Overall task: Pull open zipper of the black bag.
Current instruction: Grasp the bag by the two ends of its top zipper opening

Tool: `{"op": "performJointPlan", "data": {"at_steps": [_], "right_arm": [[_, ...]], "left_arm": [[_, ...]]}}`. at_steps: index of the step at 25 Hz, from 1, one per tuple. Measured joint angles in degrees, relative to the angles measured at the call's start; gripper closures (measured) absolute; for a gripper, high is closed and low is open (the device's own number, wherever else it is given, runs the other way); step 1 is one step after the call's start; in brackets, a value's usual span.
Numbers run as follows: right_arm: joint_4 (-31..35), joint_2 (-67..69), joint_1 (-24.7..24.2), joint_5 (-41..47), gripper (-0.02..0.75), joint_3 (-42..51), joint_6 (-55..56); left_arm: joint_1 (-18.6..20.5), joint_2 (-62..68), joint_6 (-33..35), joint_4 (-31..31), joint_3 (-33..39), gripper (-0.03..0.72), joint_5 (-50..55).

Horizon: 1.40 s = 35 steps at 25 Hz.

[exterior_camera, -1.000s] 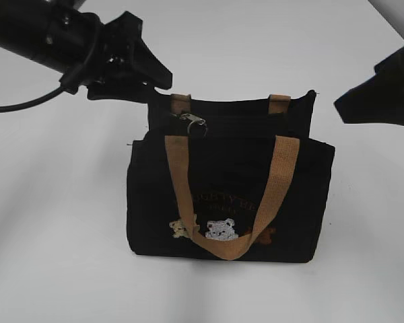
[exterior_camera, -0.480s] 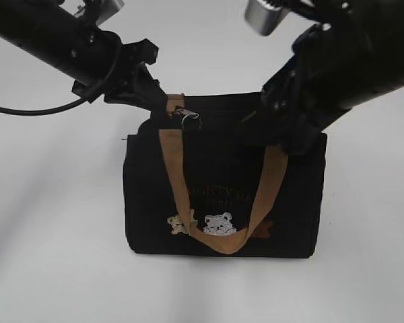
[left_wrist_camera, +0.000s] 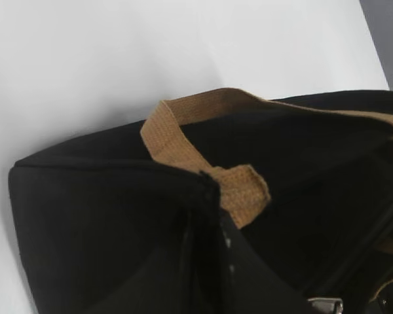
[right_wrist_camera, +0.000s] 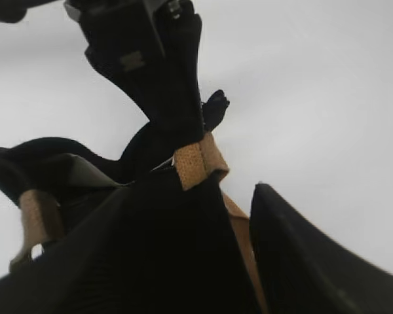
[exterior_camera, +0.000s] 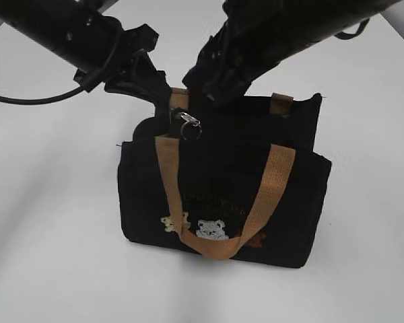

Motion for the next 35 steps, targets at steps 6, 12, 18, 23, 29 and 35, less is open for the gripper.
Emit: {"op": "performJointPlan", "data": {"at_steps": [6, 12, 18, 23, 29, 35], "right_arm": [[-0.1, 4.6, 0.1, 4.7, 0.335, -2.0, -1.6], [-0.1, 4.8, 0.1, 6.6, 0.37, -2.1, -1.7], [4.4, 2.9, 0.1, 6.8, 0.389, -2.3, -4.7], [6.2, 4.4, 0.1, 7.0, 0.389, -2.3, -6.4], [6.4, 6.8, 0.1, 7.4, 0.391, -2.3, -7.8], [5.1, 7.3, 0.1, 7.5, 0.425, -2.3, -7.9]], "left_arm": [[0.0, 0.0, 0.0, -0.6, -0.8, 0.667, 0.9], [0.0, 0.0, 0.0, -0.6, -0.8, 0.667, 1.0], [0.0, 0.0, 0.0, -0.6, -0.8, 0.668, 1.0], [0.0, 0.0, 0.0, -0.6, -0.8, 0.668, 1.0], [0.0, 0.0, 0.0, -0.6, -0.8, 0.669, 1.1], [0.0, 0.0, 0.0, -0.6, -0.8, 0.669, 1.2]]}}
